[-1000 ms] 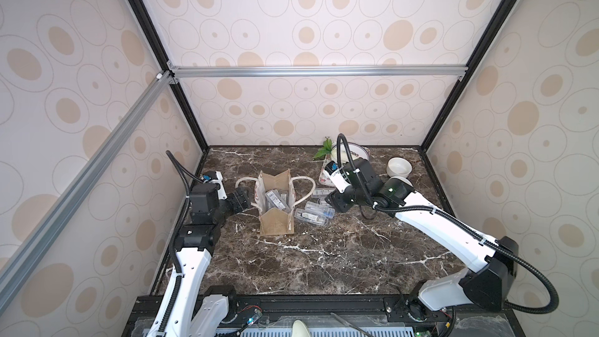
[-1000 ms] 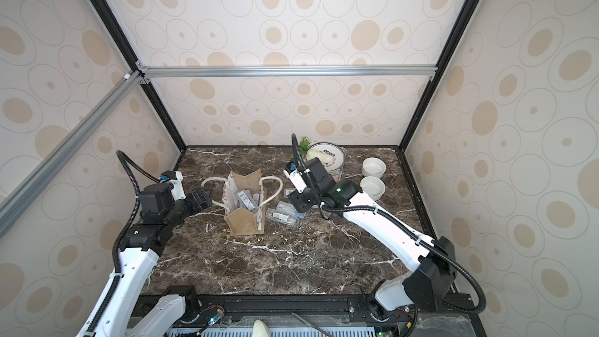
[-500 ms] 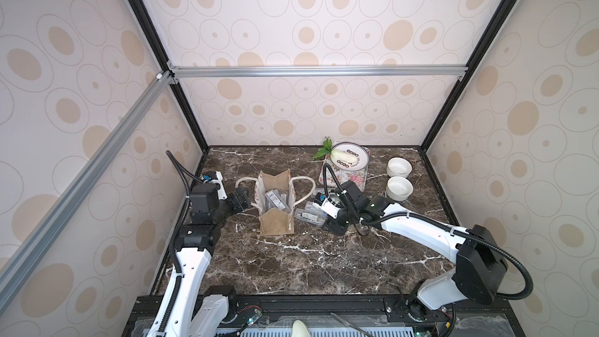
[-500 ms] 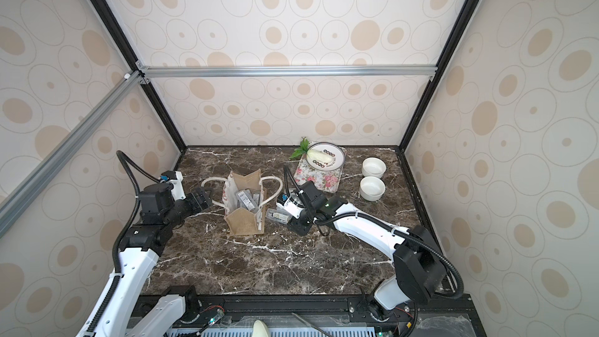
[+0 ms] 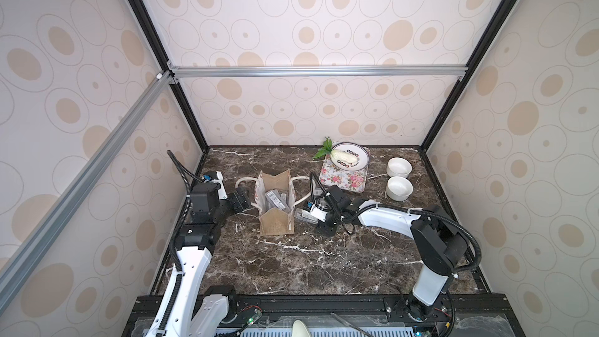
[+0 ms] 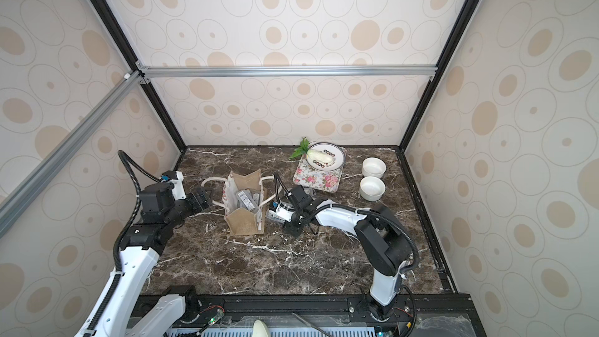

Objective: Put the compass set into the canvas bag
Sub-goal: Pick up the compass set at the center of the board.

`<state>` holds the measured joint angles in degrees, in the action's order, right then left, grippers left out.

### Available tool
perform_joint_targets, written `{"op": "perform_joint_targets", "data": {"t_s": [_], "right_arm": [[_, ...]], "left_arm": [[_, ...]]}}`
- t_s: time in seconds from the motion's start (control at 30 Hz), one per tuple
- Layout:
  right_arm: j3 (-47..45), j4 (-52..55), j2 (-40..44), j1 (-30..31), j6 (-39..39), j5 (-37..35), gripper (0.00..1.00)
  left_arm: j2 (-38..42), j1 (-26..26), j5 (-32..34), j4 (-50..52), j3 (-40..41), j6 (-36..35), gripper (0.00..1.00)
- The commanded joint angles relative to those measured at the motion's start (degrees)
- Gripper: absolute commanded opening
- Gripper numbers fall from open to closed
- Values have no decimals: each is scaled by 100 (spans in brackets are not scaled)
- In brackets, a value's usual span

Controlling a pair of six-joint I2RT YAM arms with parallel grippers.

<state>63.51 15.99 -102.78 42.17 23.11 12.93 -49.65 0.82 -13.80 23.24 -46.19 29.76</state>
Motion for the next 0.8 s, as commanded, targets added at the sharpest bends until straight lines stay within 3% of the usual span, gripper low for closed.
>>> {"op": "perform_joint_targets", "data": {"t_s": [0.0, 0.77], "right_arm": [[197, -103, -189, -58, 167, -40, 57], [603, 86, -843, -132, 418, -271, 51]], "left_arm": [[-36, -38, 20, 27, -215, -33, 84], [-27, -47, 44, 6, -76, 13, 84]]}}
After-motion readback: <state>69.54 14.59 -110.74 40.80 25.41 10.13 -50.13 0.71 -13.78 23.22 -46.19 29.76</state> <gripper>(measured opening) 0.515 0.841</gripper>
